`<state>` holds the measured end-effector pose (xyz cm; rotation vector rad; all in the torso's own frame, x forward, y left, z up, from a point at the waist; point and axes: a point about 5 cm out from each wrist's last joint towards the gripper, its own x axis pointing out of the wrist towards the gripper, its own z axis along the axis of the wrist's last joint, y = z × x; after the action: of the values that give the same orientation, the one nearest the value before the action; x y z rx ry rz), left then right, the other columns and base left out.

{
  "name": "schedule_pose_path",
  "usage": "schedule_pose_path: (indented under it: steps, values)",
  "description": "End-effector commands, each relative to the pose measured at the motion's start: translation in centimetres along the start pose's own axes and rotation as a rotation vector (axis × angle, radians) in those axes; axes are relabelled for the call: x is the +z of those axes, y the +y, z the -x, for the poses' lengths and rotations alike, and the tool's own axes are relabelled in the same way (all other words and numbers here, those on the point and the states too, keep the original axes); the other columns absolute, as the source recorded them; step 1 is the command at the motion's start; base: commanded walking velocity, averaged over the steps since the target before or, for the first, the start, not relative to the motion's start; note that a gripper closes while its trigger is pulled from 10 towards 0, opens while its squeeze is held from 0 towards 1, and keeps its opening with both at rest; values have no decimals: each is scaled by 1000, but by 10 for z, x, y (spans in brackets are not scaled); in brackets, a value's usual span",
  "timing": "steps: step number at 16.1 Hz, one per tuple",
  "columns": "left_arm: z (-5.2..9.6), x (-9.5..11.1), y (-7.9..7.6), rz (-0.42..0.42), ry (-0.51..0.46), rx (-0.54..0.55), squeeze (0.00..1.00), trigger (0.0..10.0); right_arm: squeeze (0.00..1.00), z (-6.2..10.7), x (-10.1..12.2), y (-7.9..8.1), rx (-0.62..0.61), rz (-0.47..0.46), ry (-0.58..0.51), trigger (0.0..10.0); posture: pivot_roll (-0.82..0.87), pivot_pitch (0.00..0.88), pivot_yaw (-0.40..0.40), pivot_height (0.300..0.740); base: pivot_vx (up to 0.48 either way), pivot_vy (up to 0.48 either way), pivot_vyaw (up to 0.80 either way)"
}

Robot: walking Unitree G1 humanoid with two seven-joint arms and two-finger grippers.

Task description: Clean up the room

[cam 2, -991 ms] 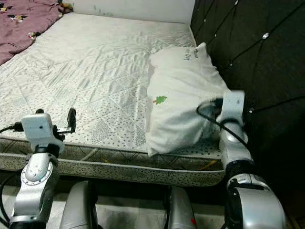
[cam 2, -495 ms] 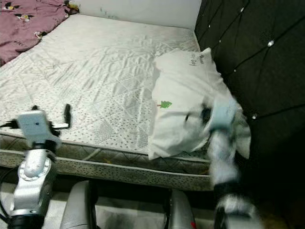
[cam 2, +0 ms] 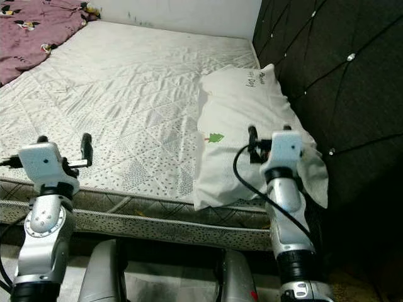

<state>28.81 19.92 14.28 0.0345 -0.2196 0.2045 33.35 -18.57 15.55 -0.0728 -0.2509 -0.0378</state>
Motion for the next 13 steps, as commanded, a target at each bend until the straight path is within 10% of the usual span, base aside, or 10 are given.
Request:
schedule_pose_path:
  steps: [1,13]
  values:
    - [1,4,-1,8,-15,-1,0,10000,0,-3,7,-5,-17,-13,-12,10000,10,0,-68,560,0,0,0]
    - [6,-2,6,-28,29,-23,0,10000,0,-3,4,21,27,-62,50,10000,15,0,-75,691,0,0,0]
